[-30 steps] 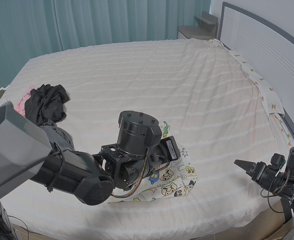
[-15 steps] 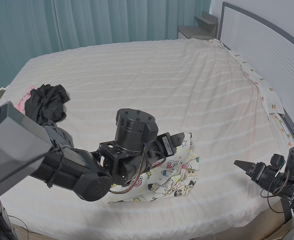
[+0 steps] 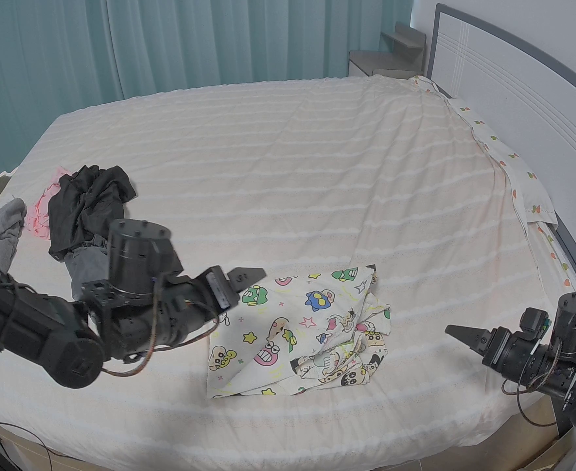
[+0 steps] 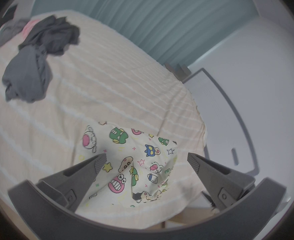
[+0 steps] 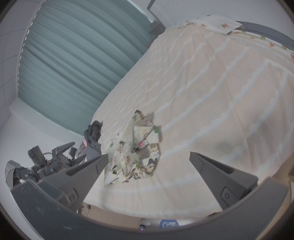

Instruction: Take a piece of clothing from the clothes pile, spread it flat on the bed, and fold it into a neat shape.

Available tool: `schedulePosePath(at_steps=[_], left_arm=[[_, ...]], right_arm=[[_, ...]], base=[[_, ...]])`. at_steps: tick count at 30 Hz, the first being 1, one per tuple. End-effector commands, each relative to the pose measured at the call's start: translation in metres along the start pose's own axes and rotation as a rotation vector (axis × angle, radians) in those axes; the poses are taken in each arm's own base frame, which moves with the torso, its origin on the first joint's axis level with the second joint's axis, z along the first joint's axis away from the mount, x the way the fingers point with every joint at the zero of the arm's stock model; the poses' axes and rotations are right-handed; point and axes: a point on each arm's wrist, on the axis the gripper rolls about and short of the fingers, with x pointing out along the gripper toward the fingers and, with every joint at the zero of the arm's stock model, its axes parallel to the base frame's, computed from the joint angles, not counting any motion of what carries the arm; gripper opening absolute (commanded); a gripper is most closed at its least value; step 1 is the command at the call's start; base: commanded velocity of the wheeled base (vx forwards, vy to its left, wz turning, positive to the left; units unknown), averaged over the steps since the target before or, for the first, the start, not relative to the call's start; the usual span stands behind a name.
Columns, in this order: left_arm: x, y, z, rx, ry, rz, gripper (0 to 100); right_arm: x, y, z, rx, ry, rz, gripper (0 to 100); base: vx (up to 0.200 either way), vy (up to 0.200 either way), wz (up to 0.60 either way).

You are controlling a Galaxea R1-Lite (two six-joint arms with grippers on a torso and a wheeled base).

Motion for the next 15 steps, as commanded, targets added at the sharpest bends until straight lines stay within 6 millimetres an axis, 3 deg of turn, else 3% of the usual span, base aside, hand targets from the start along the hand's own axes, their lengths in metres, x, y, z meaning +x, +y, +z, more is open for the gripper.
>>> schedulePosePath(at_steps=[1,7,15], left_arm=[[-0.045,0.027,0.024,-0.186,-0.056,-0.062,100],[-0.051,0.038,0.031,-0.246,-0.066,-0.118,100],[-0.051,0.043,0.027,-0.248,-0.058,-0.101,100]], right_arm=[[-0.001,0.017,-0.020,-0.062,0.076,0.066,100],[0.019,0.038,-0.034,-0.140,0.089,0.074,100],[0.053,0.053,-0.048,-0.242,0.157,0.081,100]], base=[[0.000,0.000,0.00],[0.000,0.000,0.00],[0.000,0.000,0.00]])
